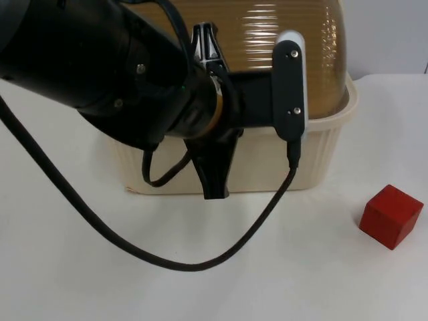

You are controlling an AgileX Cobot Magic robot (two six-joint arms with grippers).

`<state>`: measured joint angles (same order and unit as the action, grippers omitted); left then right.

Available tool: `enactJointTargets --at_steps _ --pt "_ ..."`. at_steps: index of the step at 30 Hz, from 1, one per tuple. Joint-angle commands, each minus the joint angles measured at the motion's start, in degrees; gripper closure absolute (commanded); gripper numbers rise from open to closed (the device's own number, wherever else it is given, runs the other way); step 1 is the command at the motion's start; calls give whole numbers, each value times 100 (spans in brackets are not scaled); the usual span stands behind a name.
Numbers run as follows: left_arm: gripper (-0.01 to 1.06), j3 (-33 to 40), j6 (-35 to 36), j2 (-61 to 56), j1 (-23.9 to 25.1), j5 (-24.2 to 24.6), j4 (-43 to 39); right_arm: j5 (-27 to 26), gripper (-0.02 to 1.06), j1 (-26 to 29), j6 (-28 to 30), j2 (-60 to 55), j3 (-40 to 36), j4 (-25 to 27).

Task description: Open the box lid with the left hand, place the block into the box with the right hand, then close the box lid with the left hand.

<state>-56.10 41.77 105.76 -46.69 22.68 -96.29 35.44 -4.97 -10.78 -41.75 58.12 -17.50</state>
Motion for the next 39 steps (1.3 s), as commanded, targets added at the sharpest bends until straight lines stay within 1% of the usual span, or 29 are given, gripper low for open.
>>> enactJointTargets --at_steps 1,9,12,14,15,18,21,25,27,28,30,31,34,36,39 --pt "105 -25 26 22 7 -67 67 -51 -1 -22 -16 -2 35 -28" --pt "105 -25 26 48 7 -103 81 -51 -1 -22 -16 -2 35 -28" --pt "105 -25 26 167 7 -103 -138 -51 -1 -22 -16 -2 35 -28" --pt "105 -25 26 207 7 56 -285 -51 -1 -22 -16 -2 35 -28" --pt "105 -25 26 207 7 56 -285 -51 -1 -22 -16 -2 35 -28" --pt "105 -25 52 207 7 506 -315 -51 -1 -22 -16 -2 35 -28" --pt "105 -25 52 207 7 545 -315 -51 -1 -22 -16 -2 35 -28" --pt "105 -25 56 161 7 388 -301 -51 -1 -22 -16 -2 35 -28" --pt "105 -25 56 163 7 410 -332 -51 -1 -22 -16 -2 35 -28" --pt "105 -25 56 163 7 448 -366 -51 -1 -22 -16 -2 35 -28" --pt "105 -25 56 163 7 773 -366 -51 -1 -22 -16 -2 35 -28" --pt "105 -25 56 158 7 854 -366 -51 -1 -22 -16 -2 35 -28" --pt "105 -50 84 144 7 954 -366 -51 -1 -22 -16 -2 35 -28" --pt "105 -135 339 144 7 1153 -366 -51 -1 -22 -16 -2 35 -28" --pt "105 -183 391 135 7 1129 -366 -51 -1 -22 -16 -2 35 -28"
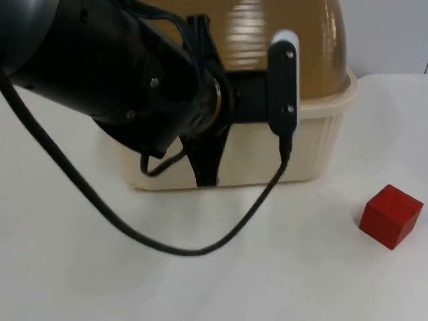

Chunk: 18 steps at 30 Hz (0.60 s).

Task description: Open the box lid with the left hand, place the block into the box with the right hand, then close the box lid with the left hand.

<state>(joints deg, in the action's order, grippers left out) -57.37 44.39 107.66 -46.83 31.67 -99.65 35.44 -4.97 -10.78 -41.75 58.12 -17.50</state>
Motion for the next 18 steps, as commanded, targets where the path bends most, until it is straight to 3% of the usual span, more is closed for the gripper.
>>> enactJointTargets --at_steps 1,10,18 --pt "105 -65 109 -55 22 189 -29 -51 -1 -22 -15 -2 35 -28" --pt "105 -92 78 -55 22 15 -29 -51 -1 -22 -15 -2 35 -28" --pt "105 -591 78 -55 303 6 -29 -51 -1 -22 -15 -2 35 -28"
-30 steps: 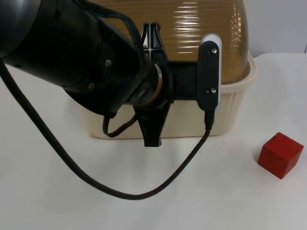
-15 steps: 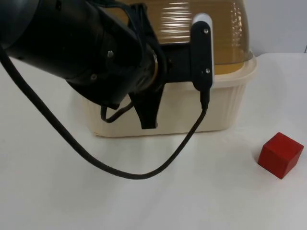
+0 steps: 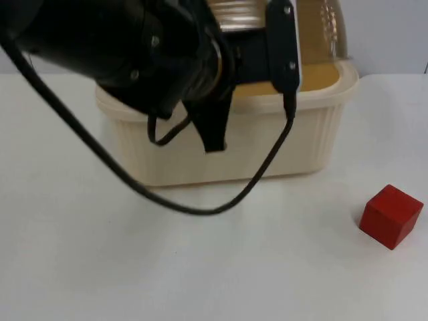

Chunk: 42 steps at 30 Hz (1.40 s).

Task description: Open the box lid with the left hand, place the block into the box with the right hand, then close the box lid with the left hand.

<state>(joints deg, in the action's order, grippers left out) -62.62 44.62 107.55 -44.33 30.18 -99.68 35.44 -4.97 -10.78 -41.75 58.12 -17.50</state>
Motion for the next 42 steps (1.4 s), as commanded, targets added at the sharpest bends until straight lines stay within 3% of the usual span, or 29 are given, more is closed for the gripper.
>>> enactJointTargets --at_steps 1,8,12,17,21,27,30,36,38,39,42 --pt "105 -179 54 -44 122 144 -27 -51 -1 -22 -15 -2 35 -28" --pt "105 -853 54 -44 540 55 -27 -51 -1 -22 -15 -2 35 -28" --pt "105 -998 66 -44 711 28 -27 -51 -1 -22 -15 -2 35 -28" --pt "105 -1123 137 -44 1080 -396 -27 -51 -1 -22 -15 -2 35 -28" --pt "105 -1134 261 -67 1136 -258 -18 -51 -1 -22 -15 -2 35 -28" --pt "105 -1134 -316 -382 881 -577 2173 -51 -1 -22 -15 -2 35 -4" --pt "105 -1134 -698 -529 588 -308 3379 -51 -1 -22 -15 -2 35 -4" --pt "105 -1134 -1198 -804 96 73 4986 -51 -1 -22 -15 -2 35 -4" --pt "105 -1134 -1357 -994 24 -21 5899 -51 -1 -22 -15 -2 35 -4" --pt "105 -1134 -1357 -994 24 -21 5899 -51 -1 -22 -15 -2 35 -4" --pt "105 -1134 -1910 -1389 24 -501 7368 -51 -1 -22 -15 -2 35 -4"
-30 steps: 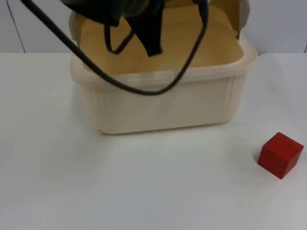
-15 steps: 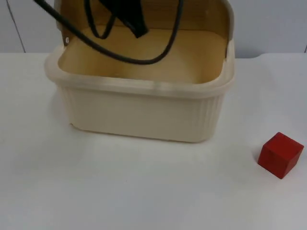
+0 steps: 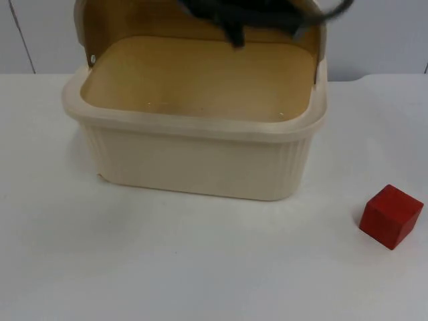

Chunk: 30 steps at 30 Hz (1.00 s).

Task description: Open the box lid with the left hand, place the block into the box with the right hand, then close the box lid with the left hand.

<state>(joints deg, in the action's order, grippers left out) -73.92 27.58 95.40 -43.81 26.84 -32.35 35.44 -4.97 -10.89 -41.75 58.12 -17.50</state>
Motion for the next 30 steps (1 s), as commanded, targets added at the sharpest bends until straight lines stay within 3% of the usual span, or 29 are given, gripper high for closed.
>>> enactJointTargets --at_steps 1,6,10,15,16,18,22,26,30 --pt "105 -4 -390 -341 -14 -381 975 -51 -1 -22 -4 -2 35 -4" --pt "105 -4 -276 -1039 198 -1052 1552 -51 -1 -22 -4 -2 35 7" --pt "105 -4 0 -1444 793 -1114 1856 -51 -1 -22 -4 -2 35 19" --pt "105 -4 52 -1865 1828 -152 1882 -41 -1 -22 -4 -2 35 30" --pt "105 -4 52 -1865 1828 -152 1882 -41 -1 -22 -4 -2 35 30" --pt "105 -4 73 -2032 2269 305 1871 -29 -1 -22 -4 -2 35 30" --pt "105 -4 73 -2431 3068 753 1536 -17 -1 -22 -4 -2 35 42" --pt "105 -4 -66 -2690 3301 1107 773 -7 -1 -22 -4 -2 35 149" --pt "105 114 -501 -2908 3302 1207 901 -7 -1 -22 -4 -2 35 149"
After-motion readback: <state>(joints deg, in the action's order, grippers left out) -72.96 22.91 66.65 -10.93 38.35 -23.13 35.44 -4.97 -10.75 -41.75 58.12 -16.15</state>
